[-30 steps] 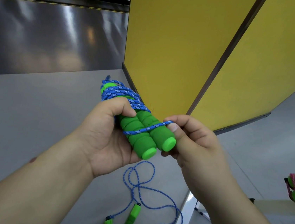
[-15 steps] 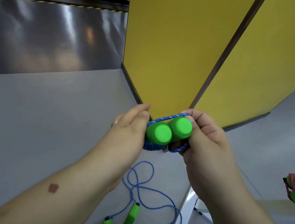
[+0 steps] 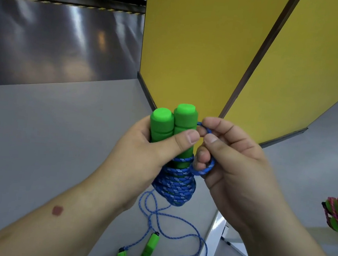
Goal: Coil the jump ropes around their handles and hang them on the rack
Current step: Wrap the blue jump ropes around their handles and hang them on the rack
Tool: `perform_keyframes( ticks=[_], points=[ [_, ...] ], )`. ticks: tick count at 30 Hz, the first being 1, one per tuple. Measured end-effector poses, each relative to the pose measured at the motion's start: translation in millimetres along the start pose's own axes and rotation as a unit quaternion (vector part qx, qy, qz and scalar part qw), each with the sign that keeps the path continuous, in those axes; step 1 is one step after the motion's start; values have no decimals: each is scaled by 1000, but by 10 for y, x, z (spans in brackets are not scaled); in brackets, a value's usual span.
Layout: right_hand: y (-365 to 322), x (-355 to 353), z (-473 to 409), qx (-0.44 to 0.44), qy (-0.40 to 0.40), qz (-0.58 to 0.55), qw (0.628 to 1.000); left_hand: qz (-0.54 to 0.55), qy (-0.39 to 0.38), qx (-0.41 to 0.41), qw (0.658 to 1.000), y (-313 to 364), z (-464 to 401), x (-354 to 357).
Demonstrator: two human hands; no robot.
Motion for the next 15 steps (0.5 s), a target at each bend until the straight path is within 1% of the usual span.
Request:
perform_keyframes(
  ticks=[4,7,10,13,15],
  points=[
    [-100,-22,7,-52,10,68,996,-41,44,-9,998,-45,-24,-131],
    [-143,-16,37,-78,9,114,990,-53,59,-28,996,-67,-26,-166],
    [-202,36,95,-112,-1,186,976,-127,74,-43,988,-115,-31,-205],
    [-285,60,138,-184,-17,292,938,-211,90,-57,972,-139,-11,-225],
    [-330,97,161,-244,-36,378,893,-260,100,-72,958,-109,18,-225]
  ],
)
Point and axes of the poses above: each hand's wrist, its own z-axis away from the middle knuckle, its own x-axis out of the palm, y = z × x, the point moved 8 cm from there along -z, towards the middle knuckle, and after that the axes turned 6 degrees about -x, right-handed, at the moved point
